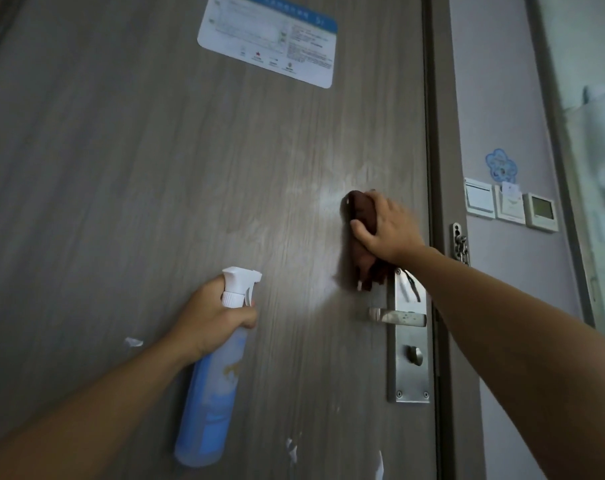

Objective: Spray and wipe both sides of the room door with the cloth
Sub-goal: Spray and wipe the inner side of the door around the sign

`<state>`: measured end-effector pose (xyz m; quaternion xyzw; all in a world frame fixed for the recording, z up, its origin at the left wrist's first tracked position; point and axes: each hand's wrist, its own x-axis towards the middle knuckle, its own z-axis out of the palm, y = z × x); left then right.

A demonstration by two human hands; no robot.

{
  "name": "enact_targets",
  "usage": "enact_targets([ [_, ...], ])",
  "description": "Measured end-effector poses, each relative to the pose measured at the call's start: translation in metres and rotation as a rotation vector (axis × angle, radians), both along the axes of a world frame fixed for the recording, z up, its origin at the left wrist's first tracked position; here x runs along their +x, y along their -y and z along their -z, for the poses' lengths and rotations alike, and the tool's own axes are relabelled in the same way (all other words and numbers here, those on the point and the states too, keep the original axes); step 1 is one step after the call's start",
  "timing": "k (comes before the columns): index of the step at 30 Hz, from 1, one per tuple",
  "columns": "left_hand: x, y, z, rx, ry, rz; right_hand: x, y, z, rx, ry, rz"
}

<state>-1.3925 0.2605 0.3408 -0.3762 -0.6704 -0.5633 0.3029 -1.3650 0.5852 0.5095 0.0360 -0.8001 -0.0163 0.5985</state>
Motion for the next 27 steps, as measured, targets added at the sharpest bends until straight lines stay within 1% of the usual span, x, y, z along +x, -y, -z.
enact_targets([
  [2, 0.000, 0.000, 0.001, 0.012, 0.005, -0.004, 0.000, -0.003, -0.003, -0.117, -0.013, -0.009],
  [5, -0.001, -0.001, -0.001, 0.025, 0.010, -0.010, -0.008, 0.010, -0.001, -0.144, -0.047, -0.045],
  [7, -0.003, -0.002, -0.002, 0.034, 0.016, -0.017, -0.011, 0.024, 0.004, -0.115, -0.089, -0.026],
  [9, -0.005, -0.002, -0.002, 0.039, 0.014, -0.024, -0.011, 0.041, 0.010, -0.067, -0.090, -0.037],
  [14, -0.002, -0.007, 0.000, 0.051, 0.006, -0.061, -0.020, 0.081, 0.037, 0.181, -0.055, -0.036],
  [17, 0.006, -0.013, 0.001, 0.097, 0.049, -0.109, -0.022, 0.092, 0.056, 0.214, -0.050, -0.045],
  [20, 0.015, -0.016, 0.005, 0.177, 0.104, -0.119, -0.023, 0.098, 0.082, 0.195, -0.015, -0.093],
  [23, 0.026, -0.011, 0.010, 0.233, 0.106, -0.155, -0.024, 0.101, 0.113, 0.118, -0.033, -0.145],
  [27, 0.042, -0.002, 0.022, 0.229, 0.093, -0.173, -0.019, 0.104, 0.162, 0.045, -0.103, -0.159],
])
